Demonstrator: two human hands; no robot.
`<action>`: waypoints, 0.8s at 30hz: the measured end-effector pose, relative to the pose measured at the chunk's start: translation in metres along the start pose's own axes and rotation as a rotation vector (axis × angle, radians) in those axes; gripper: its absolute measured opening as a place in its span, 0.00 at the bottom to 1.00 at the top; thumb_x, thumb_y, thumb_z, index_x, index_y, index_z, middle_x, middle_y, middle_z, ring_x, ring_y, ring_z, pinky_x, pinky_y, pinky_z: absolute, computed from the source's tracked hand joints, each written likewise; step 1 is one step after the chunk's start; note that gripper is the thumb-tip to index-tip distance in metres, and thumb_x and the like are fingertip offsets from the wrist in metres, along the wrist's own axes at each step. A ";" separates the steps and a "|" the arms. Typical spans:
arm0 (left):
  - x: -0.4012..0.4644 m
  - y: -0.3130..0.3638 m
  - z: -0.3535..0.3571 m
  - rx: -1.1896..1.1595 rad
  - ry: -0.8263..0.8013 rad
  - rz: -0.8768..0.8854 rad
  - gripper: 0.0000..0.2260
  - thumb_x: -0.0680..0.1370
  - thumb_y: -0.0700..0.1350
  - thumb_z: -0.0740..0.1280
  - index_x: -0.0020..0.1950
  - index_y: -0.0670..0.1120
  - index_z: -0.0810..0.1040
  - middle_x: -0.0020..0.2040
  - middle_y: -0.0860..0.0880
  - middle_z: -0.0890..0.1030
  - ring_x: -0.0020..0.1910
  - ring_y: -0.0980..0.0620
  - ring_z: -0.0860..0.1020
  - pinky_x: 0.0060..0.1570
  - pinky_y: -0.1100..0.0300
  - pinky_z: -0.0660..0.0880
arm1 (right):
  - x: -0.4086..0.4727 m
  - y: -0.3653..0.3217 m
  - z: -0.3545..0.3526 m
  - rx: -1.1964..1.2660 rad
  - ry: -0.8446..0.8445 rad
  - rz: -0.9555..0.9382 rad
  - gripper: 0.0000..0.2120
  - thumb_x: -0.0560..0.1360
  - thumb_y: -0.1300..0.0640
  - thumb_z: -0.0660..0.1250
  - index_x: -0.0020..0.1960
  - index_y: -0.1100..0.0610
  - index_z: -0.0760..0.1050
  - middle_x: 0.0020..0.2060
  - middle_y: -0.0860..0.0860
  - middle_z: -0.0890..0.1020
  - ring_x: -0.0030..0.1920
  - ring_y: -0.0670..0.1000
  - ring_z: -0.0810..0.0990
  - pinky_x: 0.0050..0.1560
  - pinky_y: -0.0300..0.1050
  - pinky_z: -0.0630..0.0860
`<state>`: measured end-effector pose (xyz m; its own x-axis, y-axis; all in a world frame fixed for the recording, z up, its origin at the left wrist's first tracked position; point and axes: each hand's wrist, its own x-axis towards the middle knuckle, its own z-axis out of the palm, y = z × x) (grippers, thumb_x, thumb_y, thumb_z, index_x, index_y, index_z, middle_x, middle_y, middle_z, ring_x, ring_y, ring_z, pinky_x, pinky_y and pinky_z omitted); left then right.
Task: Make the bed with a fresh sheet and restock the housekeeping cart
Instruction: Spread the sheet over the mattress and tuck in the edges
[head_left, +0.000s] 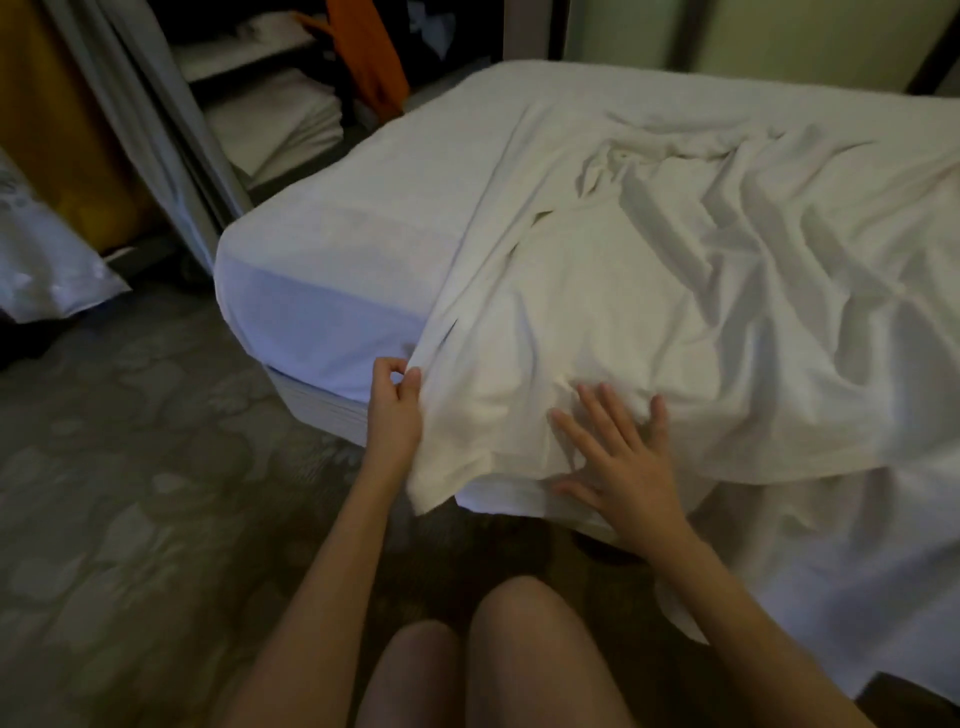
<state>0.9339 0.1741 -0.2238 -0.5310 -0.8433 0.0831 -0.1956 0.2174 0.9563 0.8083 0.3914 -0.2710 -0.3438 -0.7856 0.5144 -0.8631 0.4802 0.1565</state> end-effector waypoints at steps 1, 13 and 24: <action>0.002 -0.010 0.000 -0.011 -0.021 -0.005 0.04 0.82 0.43 0.57 0.52 0.42 0.66 0.40 0.51 0.70 0.38 0.56 0.70 0.36 0.62 0.67 | -0.004 -0.006 0.011 -0.010 0.033 -0.004 0.33 0.70 0.37 0.60 0.72 0.49 0.64 0.71 0.56 0.67 0.72 0.56 0.62 0.68 0.70 0.54; 0.015 -0.048 -0.026 -0.066 -0.074 0.004 0.05 0.82 0.44 0.59 0.53 0.43 0.68 0.41 0.51 0.71 0.38 0.56 0.70 0.34 0.62 0.65 | 0.008 -0.018 0.052 0.017 0.412 -0.064 0.28 0.70 0.68 0.68 0.69 0.53 0.69 0.71 0.58 0.68 0.71 0.58 0.65 0.69 0.70 0.54; -0.005 -0.054 -0.020 -0.046 0.017 0.167 0.04 0.82 0.42 0.58 0.51 0.42 0.65 0.36 0.51 0.69 0.34 0.58 0.67 0.30 0.62 0.62 | -0.022 -0.014 -0.022 0.052 0.221 -0.364 0.13 0.77 0.59 0.62 0.57 0.60 0.80 0.53 0.54 0.83 0.57 0.53 0.80 0.69 0.56 0.64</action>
<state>0.9635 0.1571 -0.2705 -0.5388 -0.8057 0.2461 -0.0677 0.3326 0.9406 0.8364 0.4108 -0.2658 0.0696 -0.7951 0.6024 -0.9330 0.1618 0.3214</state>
